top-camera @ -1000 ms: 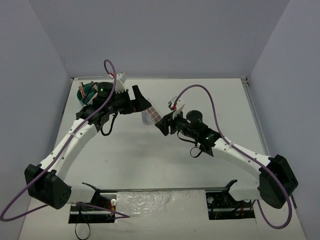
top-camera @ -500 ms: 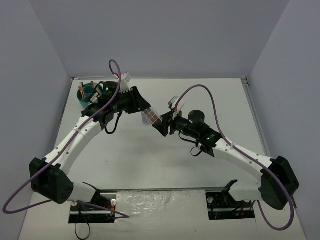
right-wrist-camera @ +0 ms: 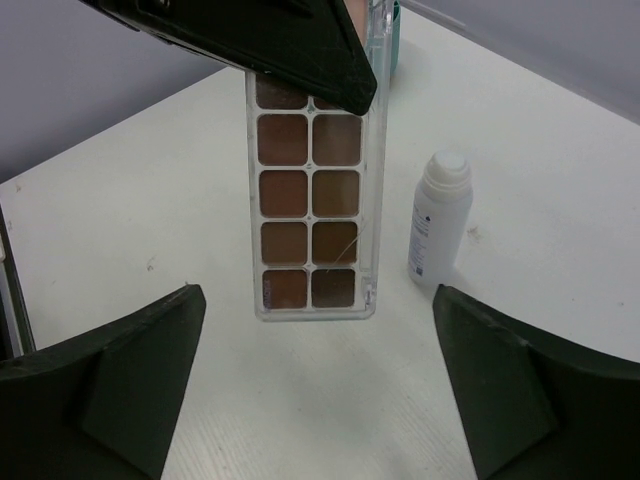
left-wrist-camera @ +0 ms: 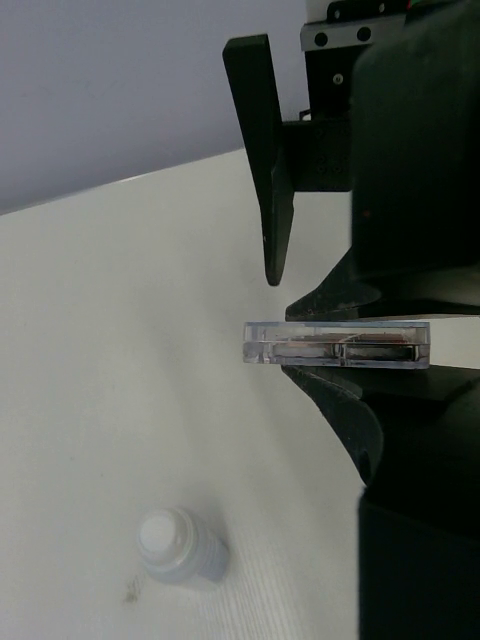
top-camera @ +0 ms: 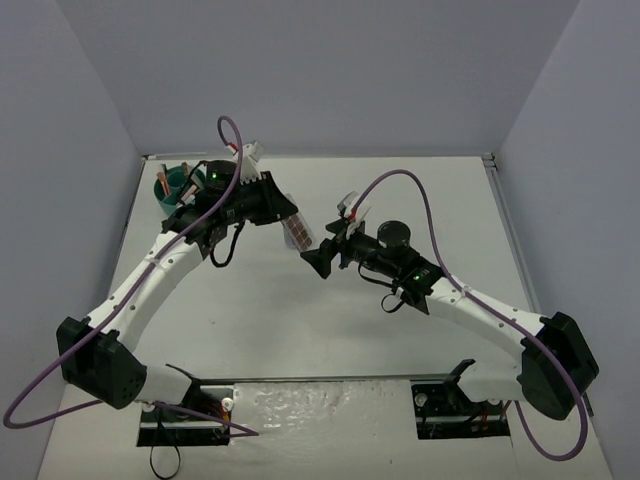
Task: Organize the makeup
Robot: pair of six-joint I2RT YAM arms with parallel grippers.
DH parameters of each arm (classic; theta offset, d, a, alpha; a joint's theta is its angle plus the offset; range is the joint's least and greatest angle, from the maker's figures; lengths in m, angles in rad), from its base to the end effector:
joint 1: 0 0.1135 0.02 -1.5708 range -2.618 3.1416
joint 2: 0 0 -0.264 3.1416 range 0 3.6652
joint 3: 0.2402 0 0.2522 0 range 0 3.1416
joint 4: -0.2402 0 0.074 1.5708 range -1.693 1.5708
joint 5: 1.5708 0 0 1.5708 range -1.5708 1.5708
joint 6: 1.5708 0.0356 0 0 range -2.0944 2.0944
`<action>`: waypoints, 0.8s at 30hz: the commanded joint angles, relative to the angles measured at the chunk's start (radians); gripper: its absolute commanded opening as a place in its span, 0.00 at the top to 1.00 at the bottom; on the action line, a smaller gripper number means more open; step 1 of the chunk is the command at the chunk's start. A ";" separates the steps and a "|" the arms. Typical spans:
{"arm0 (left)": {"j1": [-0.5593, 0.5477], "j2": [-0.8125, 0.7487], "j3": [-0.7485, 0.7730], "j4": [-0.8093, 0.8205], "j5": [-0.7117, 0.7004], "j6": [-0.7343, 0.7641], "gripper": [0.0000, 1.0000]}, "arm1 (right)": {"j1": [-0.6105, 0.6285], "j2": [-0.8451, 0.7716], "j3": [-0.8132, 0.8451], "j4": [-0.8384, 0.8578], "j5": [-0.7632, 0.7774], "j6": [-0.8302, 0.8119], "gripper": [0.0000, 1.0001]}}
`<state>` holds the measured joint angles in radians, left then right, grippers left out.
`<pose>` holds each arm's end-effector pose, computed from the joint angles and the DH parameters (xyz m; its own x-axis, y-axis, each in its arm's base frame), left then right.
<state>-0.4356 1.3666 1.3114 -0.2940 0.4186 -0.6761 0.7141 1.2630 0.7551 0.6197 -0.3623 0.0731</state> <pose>0.2790 -0.1458 0.3820 -0.6999 -0.3049 -0.6459 0.3767 0.6107 -0.6965 0.2108 0.1994 0.3104 0.0199 0.1076 -0.9940 -0.8824 0.4694 0.0331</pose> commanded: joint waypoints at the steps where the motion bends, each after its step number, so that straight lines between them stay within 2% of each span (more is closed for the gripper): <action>1: 0.009 -0.049 0.103 -0.032 -0.129 0.105 1.00 | -0.011 -0.056 0.042 0.024 0.044 -0.032 0.00; 3: 0.012 -0.047 0.149 -0.084 -0.247 0.143 1.00 | -0.024 -0.073 0.059 -0.019 0.075 -0.036 0.00; 4: 0.012 -0.047 0.151 -0.086 -0.254 0.162 1.00 | -0.024 -0.077 0.060 -0.041 0.077 -0.038 0.00; 7: 0.025 -0.027 0.204 -0.109 -0.445 0.231 1.00 | -0.033 -0.093 0.073 -0.103 0.161 -0.030 0.00; 9: 0.048 0.002 0.252 -0.092 -0.628 0.277 1.00 | -0.039 -0.100 0.053 -0.115 0.208 -0.024 0.00; 10: 0.070 0.021 0.272 -0.077 -0.655 0.287 1.00 | -0.040 -0.101 0.044 -0.113 0.218 -0.020 0.00; 16: 0.215 0.175 0.384 0.012 -0.751 0.335 1.00 | -0.045 -0.099 0.006 -0.083 0.243 0.004 0.00; 24: 0.367 0.401 0.519 0.131 -0.700 0.342 1.00 | -0.061 -0.074 -0.003 -0.063 0.217 0.014 0.00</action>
<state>-0.1335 1.6959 1.7175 -0.2964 -0.2727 -0.3600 0.6646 1.1914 0.7458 0.4709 -0.1515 0.0767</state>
